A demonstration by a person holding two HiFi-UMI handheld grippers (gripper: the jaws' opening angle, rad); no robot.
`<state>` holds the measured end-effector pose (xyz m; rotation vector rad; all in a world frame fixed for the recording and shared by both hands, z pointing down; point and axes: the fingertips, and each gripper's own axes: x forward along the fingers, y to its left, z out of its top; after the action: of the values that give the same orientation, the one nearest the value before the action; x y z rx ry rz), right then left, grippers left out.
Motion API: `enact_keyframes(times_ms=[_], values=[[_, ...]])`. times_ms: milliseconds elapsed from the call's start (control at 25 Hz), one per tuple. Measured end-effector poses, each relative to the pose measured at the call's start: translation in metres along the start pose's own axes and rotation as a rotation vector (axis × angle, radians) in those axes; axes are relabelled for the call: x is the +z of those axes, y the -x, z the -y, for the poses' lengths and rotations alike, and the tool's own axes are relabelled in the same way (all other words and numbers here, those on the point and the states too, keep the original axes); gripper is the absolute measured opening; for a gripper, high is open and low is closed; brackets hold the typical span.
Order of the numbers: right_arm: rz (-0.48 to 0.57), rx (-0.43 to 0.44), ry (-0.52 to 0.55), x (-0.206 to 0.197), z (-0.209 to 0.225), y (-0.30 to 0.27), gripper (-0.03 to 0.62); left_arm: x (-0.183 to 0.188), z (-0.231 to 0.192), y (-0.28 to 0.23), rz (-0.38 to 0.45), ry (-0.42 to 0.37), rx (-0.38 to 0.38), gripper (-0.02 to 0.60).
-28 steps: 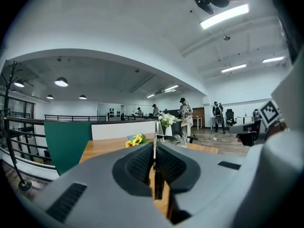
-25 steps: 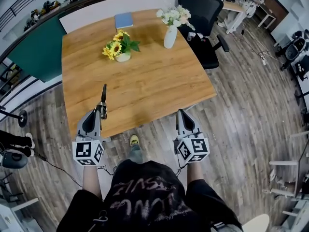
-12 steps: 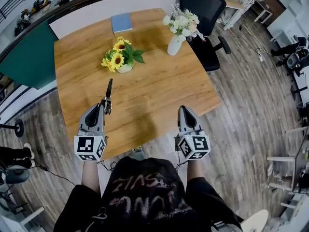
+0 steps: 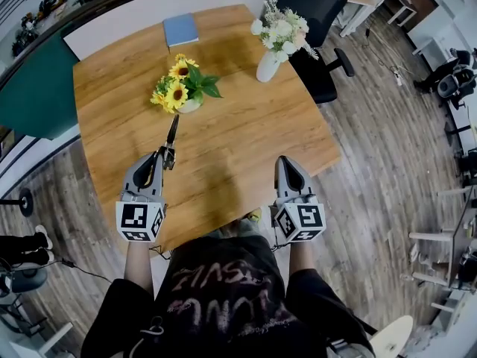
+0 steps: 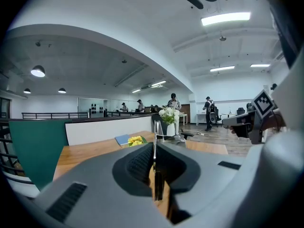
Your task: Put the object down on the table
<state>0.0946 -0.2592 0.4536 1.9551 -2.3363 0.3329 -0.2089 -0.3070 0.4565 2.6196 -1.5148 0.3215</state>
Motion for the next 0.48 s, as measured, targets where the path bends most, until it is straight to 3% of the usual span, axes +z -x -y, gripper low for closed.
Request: enact_keyframes(times_ms=[480], values=[[0.008, 0.073, -0.022, 0.01, 0.016, -0.037, 0.006, 0.01, 0.004, -0.023, -0.018, -0.03, 0.047, 0.021]])
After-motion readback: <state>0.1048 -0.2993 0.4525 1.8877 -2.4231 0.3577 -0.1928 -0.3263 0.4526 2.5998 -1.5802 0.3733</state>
